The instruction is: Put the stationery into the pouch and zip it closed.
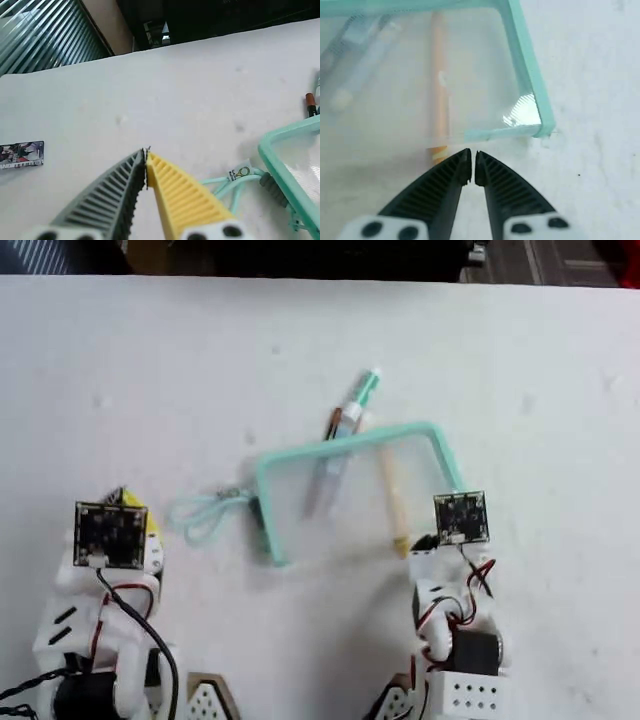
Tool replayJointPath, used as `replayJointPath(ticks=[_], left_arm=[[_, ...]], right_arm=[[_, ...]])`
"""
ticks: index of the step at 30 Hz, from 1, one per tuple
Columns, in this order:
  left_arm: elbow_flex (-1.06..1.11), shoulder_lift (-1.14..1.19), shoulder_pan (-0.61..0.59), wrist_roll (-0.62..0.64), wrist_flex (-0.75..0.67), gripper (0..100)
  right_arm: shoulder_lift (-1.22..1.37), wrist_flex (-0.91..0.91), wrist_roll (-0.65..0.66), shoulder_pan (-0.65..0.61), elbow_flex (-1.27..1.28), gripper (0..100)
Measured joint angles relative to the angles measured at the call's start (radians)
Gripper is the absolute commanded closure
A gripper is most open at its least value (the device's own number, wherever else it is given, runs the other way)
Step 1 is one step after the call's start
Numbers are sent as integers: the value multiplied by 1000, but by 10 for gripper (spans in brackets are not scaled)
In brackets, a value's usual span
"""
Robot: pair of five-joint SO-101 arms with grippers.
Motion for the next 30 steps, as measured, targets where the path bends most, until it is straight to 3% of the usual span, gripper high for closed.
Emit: replayJointPath(ticks=[5,8,14,18,23,30], left_arm=[[-31,0,0,-26,-66,932],[-32,0,11,28,-150,929],[-32,32,221,74,-247,928],[-34,204,348,64,-296,931],[-110,543,348,21,-318,932],[-150,911,310,144,-367,928]], right_arm=[[0,0,0,0,0,978],[0,37,2,35,0,978],[0,51,2,103,0,978],[0,51,3,109,0,978],[0,51,3,107,0,978],[0,51,138,110,0,977]])
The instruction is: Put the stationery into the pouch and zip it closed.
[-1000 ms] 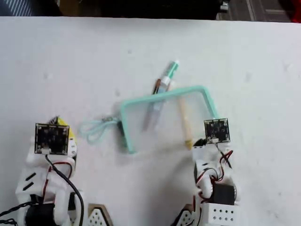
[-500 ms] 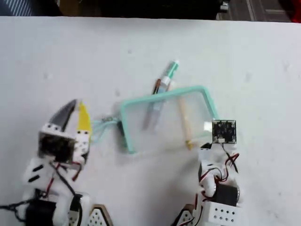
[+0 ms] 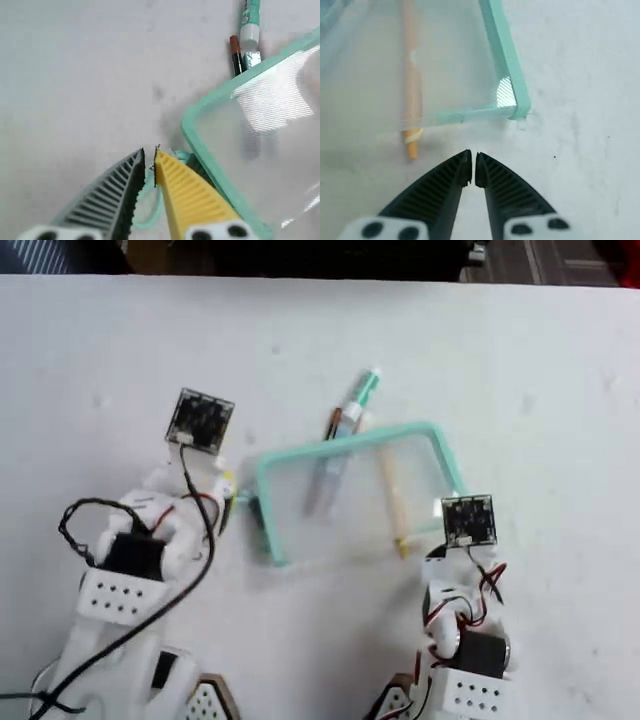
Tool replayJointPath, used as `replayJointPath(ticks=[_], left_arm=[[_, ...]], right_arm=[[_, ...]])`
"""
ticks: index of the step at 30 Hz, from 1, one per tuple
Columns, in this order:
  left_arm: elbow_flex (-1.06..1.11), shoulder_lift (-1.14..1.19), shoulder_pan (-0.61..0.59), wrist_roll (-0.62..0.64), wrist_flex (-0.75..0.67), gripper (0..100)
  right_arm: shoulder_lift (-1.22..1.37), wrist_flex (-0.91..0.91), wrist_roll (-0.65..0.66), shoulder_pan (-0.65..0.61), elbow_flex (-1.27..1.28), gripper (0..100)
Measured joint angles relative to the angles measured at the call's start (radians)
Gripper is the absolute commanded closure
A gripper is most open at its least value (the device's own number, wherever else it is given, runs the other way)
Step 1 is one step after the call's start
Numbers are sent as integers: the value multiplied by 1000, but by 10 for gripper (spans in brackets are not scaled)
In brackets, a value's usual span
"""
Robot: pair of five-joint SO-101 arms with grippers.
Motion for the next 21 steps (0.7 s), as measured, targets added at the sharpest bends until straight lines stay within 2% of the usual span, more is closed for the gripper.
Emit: replayJointPath(ticks=[8,12,15,18,21], left_arm=[[83,31,-26,37,-153,928],[94,31,-44,37,-181,928],[94,31,-120,41,-181,928],[94,14,-241,109,-181,924],[94,-58,-368,155,-170,886]], right_arm=[[0,0,178,0,0,977],[0,0,255,0,-18,979],[0,14,278,0,-83,978],[0,63,288,-9,-215,978],[-5,126,295,-100,-370,978]])
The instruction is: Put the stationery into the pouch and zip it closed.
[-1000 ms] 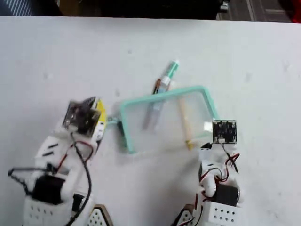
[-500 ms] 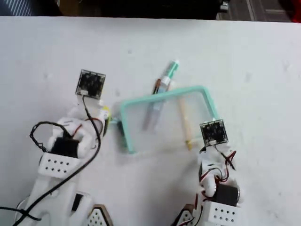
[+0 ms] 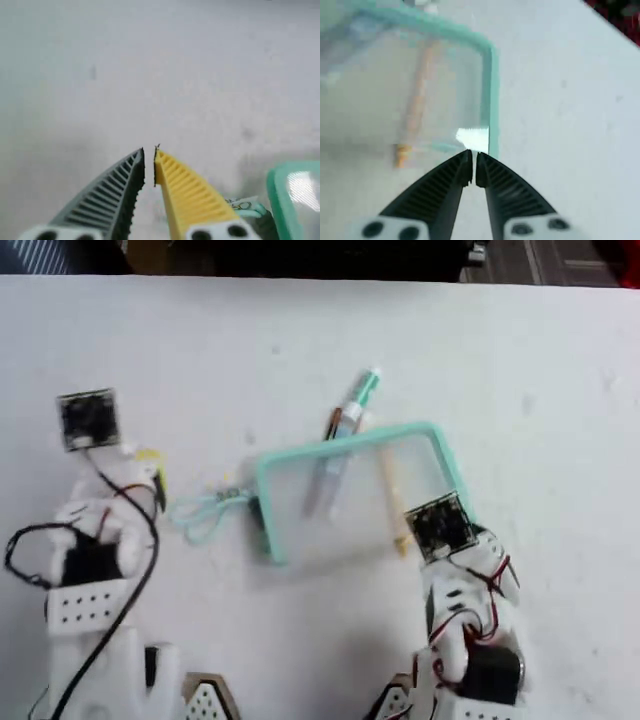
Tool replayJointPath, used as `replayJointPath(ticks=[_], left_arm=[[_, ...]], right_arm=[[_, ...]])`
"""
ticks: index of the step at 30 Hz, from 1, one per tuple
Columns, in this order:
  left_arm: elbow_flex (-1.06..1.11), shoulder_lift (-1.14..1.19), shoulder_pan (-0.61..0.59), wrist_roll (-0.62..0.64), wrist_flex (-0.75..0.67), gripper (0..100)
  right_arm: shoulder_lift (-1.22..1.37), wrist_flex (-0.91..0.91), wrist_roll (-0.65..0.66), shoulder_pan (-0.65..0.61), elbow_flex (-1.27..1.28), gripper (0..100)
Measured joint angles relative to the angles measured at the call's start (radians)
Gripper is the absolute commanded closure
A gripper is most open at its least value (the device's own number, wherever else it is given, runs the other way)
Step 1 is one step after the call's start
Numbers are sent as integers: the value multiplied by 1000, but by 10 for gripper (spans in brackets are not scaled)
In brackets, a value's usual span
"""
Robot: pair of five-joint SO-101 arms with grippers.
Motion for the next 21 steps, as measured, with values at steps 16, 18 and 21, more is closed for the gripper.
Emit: replayJointPath(ticks=[16,18,21], left_arm=[[107,-98,295,-186,5,876],[89,9,305,-186,-49,879],[15,221,308,-186,-121,880]], right_arm=[[523,84,-5,-261,-258,981],[520,86,-35,-261,-258,981],[483,86,-77,-238,-258,981]])
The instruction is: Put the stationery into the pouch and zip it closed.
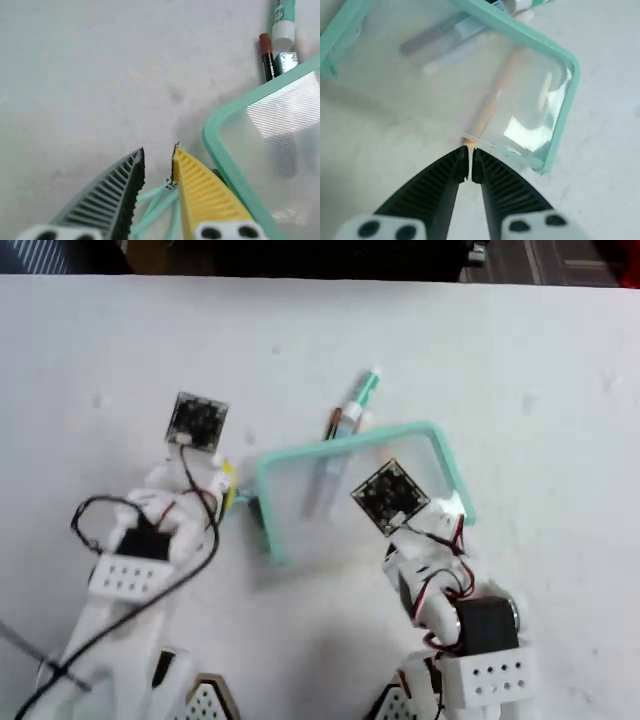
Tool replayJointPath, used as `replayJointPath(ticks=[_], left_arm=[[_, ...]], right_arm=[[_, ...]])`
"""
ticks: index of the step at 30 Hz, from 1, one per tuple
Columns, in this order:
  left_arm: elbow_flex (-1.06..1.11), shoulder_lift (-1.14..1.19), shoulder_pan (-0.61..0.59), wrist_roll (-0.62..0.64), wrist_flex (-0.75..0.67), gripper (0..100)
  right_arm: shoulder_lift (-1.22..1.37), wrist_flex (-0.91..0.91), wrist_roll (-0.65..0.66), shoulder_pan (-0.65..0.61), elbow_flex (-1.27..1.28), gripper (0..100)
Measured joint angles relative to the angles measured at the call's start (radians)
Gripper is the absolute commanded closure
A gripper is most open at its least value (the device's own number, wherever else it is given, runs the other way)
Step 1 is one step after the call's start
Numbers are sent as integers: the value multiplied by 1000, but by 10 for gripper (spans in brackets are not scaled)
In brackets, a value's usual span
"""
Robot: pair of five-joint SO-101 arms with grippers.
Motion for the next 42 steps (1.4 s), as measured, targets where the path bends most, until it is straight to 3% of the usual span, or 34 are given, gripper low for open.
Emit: replayJointPath(ticks=[6,11,16,27,31,35,42], left_arm=[[-242,468,15,64,-3,880],[-479,736,74,143,184,880],[-698,922,126,170,341,880],[-1074,1189,293,175,387,876],[-1162,1209,264,175,482,878],[-1247,1134,133,166,675,876],[-1269,698,-54,106,870,883]], right_arm=[[-147,-17,-12,40,58,981],[-269,-17,-12,40,91,981],[-284,-23,-15,41,91,981],[-284,-23,-14,41,91,981],[-284,-23,-14,41,91,978],[-284,-38,-15,40,91,981],[-92,-44,-15,-109,41,981]])
